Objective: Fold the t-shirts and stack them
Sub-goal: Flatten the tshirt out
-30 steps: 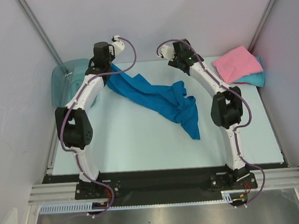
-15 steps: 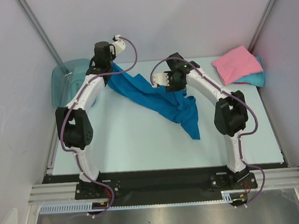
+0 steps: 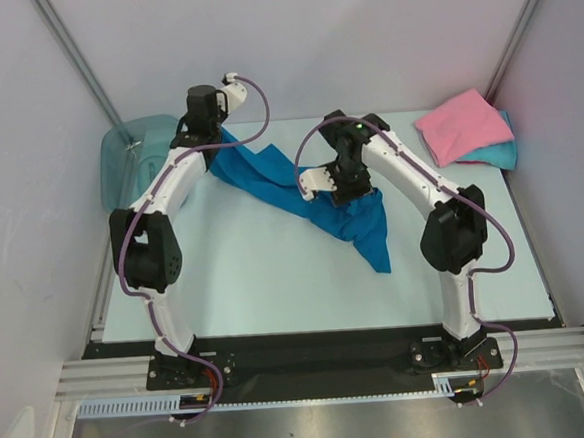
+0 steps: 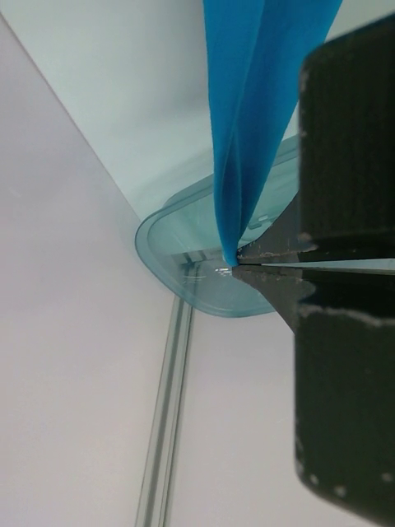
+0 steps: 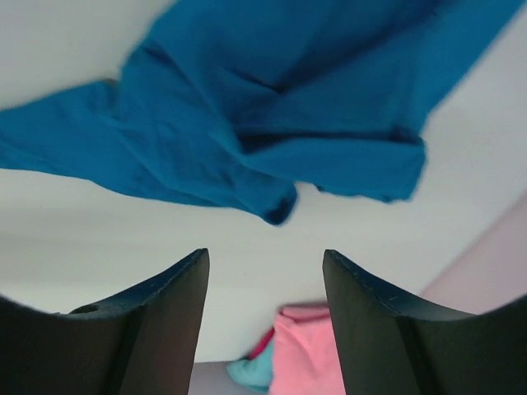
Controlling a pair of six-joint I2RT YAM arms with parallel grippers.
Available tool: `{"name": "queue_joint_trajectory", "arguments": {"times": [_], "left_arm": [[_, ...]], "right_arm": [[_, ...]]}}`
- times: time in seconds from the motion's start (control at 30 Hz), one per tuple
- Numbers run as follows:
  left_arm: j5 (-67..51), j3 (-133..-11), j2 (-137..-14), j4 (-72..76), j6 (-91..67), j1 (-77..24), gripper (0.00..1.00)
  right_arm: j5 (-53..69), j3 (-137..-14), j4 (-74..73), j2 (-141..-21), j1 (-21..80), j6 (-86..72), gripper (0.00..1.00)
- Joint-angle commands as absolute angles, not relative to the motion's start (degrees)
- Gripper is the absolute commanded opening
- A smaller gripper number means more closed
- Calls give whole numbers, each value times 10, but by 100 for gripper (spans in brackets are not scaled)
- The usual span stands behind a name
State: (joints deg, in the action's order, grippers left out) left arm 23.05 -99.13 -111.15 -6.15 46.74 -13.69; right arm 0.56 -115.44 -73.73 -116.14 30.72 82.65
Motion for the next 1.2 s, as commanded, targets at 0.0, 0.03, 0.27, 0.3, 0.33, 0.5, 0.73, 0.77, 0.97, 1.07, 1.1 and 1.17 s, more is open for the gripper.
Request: {"name": "queue_joint_trajectory", "arguments": {"times": [0.0, 0.03, 0.27, 0.3, 0.33, 0.5, 0.73, 0.77, 0.97, 1.07, 1.1, 1.17], "left_arm": [[243, -981, -1071, -52, 448, -146, 0], [244, -979, -1070, -55, 443, -148, 0], [248, -966, -1059, -57, 432, -155, 0], [250, -967, -1060, -57, 429, -156, 0], [250, -968, -1059, -55, 426, -157, 0], [255, -969, -1060, -54, 425, -163, 0], [258, -988, -1074, -51, 429, -163, 0], [259, -991, -1076, -52, 429, -163, 0], [261, -1012, -1091, -51, 432, -163, 0], [262, -1018, -1096, -50, 432, -163, 0], [263, -1020, -1097, -50, 432, -163, 0], [263, -1021, -1099, -50, 432, -163, 0]], "right_arm": [[48, -1116, -839, -1142, 330, 825, 64], [52, -1113, -835, -1148, 335, 818, 64], [62, -1098, -786, -1188, 353, 782, 58], [61, -1091, -775, -1192, 352, 783, 57], [56, -1088, -771, -1201, 353, 782, 57], [56, -1099, -754, -1229, 343, 780, 54], [40, -1123, -723, -1256, 336, 795, 54], [39, -1134, -722, -1256, 335, 800, 54], [24, -1146, -723, -1259, 336, 825, 54], [13, -1150, -722, -1264, 338, 836, 54], [10, -1154, -722, -1269, 336, 837, 52], [5, -1165, -729, -1284, 333, 837, 51]]}}
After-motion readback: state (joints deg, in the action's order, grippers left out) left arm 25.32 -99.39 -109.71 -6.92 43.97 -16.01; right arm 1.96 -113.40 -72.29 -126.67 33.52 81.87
